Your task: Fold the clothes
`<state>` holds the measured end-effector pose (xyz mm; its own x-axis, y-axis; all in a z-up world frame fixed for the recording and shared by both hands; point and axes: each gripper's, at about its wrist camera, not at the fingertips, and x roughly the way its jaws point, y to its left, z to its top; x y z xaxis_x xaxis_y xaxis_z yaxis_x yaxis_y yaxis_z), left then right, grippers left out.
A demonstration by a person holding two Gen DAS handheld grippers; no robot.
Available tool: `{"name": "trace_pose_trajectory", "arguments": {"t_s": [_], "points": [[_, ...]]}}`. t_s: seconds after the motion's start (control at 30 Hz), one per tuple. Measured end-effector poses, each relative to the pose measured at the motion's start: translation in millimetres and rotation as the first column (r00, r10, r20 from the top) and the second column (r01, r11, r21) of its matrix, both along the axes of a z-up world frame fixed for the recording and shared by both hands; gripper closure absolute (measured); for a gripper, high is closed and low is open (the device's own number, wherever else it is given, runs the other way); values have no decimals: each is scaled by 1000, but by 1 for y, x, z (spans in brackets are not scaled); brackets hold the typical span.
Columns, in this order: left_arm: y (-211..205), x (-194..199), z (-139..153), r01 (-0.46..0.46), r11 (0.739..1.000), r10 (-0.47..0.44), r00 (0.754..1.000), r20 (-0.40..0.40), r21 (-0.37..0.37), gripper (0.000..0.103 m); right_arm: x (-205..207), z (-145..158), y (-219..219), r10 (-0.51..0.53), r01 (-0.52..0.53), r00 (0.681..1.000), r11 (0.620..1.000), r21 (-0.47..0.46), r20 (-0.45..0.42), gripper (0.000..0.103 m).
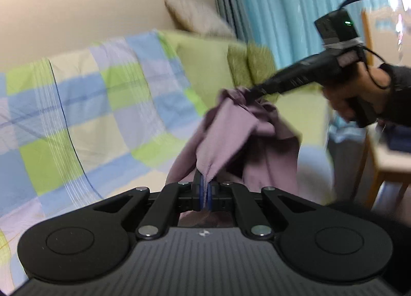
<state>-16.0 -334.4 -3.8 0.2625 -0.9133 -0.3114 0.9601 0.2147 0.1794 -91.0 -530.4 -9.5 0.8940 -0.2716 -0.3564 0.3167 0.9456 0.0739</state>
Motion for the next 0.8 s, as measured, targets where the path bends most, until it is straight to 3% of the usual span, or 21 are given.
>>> {"name": "trace_pose_trajectory", "arguments": {"t_s": [0.1, 0.2, 0.33, 0.4, 0.5, 0.57, 0.63, 0.67, 0.7, 0.73, 0.8], "points": [[29, -6, 34, -21, 996, 24, 999, 37, -84, 101, 2, 63, 15, 50, -43, 995, 995, -86, 86, 97], [50, -3, 56, -80, 987, 91, 993, 74, -141, 101, 26, 107, 30, 102, -76, 985, 981, -179, 141, 97], [70, 24, 60, -234, 961, 245, 968, 61, -145, 101, 84, 124, 41, 155, -121, 975, 971, -205, 158, 99], [70, 50, 44, -321, 943, 324, 946, 20, -87, 99, 140, 114, 40, 188, -164, 973, 972, -167, 136, 99], [66, 88, 6, -439, 897, 440, 898, -13, 47, 96, 193, 88, 41, 222, -213, 972, 970, -119, 71, 98], [71, 106, -16, -479, 873, 484, 874, -38, 95, 95, 220, 64, 41, 222, -221, 975, 972, -79, 14, 96], [82, 127, -47, -518, 839, 534, 842, -74, 168, 91, 215, 45, 45, 248, -247, 969, 968, -40, 8, 85], [85, 130, -53, -523, 833, 542, 836, -79, 181, 89, 207, 29, 49, 271, -271, 962, 962, -23, -25, 66], [89, 134, -60, -530, 824, 553, 829, -82, 201, 78, 197, 14, 54, 280, -281, 958, 959, -18, -65, 58], [92, 137, -67, -537, 815, 564, 821, -85, 220, 66, 189, 4, 58, 282, -285, 955, 958, -20, -94, 58], [99, 137, -74, -537, 808, 566, 822, -61, 243, 62, 162, -32, 68, 273, -284, 938, 959, -20, -214, 58]]}}
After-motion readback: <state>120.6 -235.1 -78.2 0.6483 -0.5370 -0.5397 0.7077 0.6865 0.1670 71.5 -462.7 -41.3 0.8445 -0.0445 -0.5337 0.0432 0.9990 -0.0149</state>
